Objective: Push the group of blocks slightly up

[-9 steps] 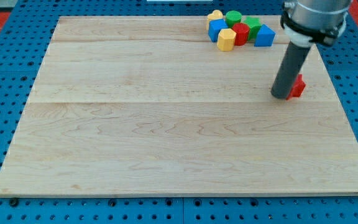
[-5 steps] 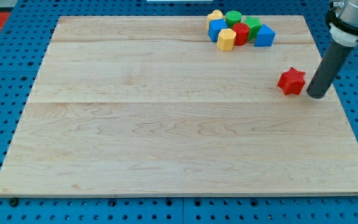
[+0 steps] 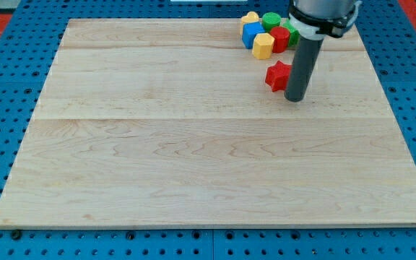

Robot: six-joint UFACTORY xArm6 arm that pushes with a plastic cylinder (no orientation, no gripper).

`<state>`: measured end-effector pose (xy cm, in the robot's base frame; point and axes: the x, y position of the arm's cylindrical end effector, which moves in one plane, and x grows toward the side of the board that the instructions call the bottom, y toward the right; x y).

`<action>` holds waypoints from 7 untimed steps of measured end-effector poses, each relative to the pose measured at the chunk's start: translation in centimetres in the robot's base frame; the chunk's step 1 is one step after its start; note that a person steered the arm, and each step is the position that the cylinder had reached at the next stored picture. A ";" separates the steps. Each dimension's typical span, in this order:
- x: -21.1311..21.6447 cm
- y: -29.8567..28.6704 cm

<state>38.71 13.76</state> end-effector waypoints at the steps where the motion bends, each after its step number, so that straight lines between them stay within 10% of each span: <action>1: -4.5 0.1; 7: -4.6 -1.9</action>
